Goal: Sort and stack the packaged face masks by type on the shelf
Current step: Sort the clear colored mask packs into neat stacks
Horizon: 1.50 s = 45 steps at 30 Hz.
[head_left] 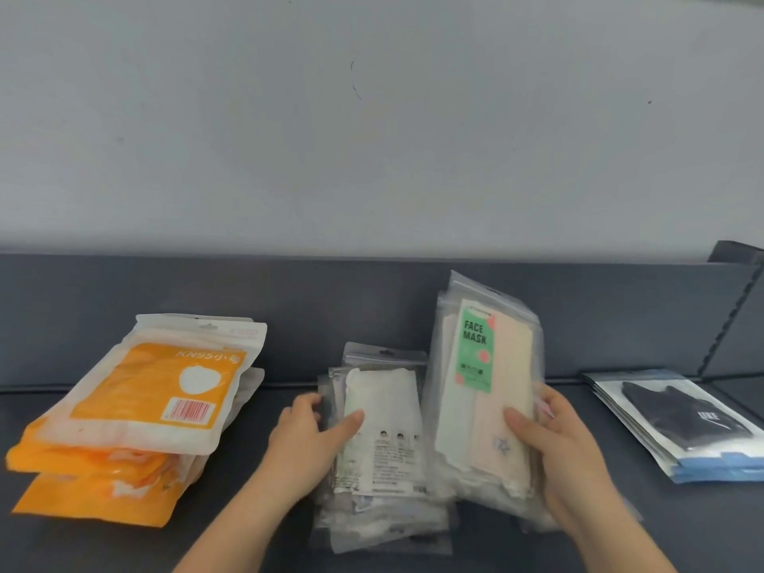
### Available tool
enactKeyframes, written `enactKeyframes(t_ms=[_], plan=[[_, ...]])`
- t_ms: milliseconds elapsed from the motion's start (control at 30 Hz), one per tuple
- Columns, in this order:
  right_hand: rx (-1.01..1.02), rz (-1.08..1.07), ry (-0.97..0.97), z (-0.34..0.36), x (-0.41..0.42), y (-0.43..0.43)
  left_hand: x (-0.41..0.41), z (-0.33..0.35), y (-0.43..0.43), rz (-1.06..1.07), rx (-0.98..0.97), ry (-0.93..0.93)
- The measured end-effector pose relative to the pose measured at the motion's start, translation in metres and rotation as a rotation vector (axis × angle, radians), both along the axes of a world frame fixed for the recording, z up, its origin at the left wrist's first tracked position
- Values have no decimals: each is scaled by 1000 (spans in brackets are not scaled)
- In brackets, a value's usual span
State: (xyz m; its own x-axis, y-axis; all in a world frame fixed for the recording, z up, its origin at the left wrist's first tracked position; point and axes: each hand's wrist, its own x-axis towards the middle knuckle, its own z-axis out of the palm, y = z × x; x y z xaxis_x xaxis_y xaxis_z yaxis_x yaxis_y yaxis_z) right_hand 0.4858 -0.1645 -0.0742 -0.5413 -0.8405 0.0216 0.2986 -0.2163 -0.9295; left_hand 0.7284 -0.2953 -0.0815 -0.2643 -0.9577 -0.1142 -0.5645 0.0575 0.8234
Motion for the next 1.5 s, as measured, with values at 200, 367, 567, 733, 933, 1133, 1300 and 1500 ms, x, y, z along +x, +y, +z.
enactKeyframes(t_ms=[200,367,567,733,933,1133,1300,1500], plan=[[193,39,35,3,-28,19,-1,-14,-4,-81,133,-53],[182,113,31,2,-9,18,5,-4,-3,-41,133,-21],[186,118,64,2,6,11,22,31,8,-1,163,179],[219,120,206,8,33,-4,-3,65,34,-214,312,529],[208,135,105,9,48,-14,-45,23,56,-504,15,-24],[162,149,-26,7,28,-2,-44,19,60,-510,-34,179],[173,87,40,13,-12,21,-22,17,23,-63,-110,21],[225,25,46,11,-49,43,-9,-9,4,-103,148,-121]])
